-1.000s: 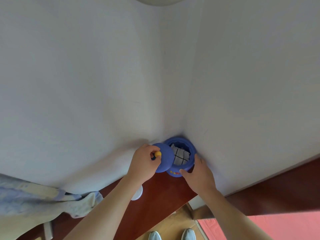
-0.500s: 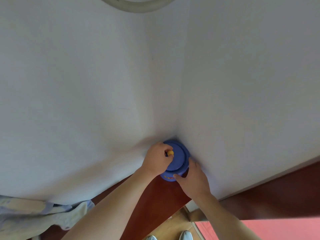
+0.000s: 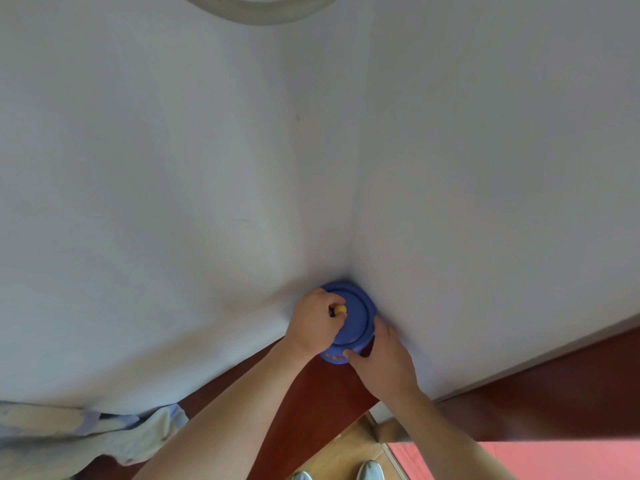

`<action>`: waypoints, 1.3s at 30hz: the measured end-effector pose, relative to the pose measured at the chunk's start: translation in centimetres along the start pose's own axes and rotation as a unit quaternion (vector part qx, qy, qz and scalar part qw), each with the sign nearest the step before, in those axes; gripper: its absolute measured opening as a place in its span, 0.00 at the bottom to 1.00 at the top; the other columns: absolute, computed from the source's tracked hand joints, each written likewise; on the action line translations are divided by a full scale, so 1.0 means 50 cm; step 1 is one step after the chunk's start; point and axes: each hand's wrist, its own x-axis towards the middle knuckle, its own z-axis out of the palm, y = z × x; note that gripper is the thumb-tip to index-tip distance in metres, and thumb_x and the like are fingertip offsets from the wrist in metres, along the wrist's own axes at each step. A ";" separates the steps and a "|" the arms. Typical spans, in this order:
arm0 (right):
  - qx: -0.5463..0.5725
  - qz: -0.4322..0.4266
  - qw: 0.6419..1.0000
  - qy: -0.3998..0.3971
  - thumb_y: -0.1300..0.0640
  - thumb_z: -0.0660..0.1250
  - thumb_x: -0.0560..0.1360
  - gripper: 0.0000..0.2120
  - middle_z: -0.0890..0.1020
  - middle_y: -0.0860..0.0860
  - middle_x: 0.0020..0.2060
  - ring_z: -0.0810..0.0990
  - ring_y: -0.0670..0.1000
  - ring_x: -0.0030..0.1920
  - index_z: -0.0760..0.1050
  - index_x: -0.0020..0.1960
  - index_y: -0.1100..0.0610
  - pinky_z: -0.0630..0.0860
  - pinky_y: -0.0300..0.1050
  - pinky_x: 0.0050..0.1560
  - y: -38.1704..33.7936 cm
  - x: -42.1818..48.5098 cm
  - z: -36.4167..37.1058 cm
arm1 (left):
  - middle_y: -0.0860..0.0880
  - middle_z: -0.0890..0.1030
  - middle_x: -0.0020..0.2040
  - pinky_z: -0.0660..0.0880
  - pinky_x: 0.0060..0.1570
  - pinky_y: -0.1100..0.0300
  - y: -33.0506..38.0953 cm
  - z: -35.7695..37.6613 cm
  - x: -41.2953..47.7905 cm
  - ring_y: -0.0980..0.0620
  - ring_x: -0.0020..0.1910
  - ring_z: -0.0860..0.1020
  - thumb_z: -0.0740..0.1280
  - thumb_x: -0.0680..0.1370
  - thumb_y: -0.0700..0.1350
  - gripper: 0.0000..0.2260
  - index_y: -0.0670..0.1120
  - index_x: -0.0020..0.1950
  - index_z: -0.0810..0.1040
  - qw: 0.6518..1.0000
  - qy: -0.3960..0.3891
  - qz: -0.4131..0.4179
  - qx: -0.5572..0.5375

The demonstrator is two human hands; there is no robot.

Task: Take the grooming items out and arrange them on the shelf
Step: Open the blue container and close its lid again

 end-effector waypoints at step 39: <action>-0.035 0.002 0.999 -0.009 0.44 0.74 0.68 0.36 0.73 0.50 0.62 0.76 0.50 0.59 0.64 0.70 0.51 0.74 0.41 0.54 -0.009 0.001 -0.003 | 0.49 0.79 0.54 0.75 0.51 0.57 0.003 -0.027 -0.020 0.51 0.50 0.77 0.69 0.76 0.46 0.13 0.47 0.60 0.80 0.999 -0.034 -0.035 0.005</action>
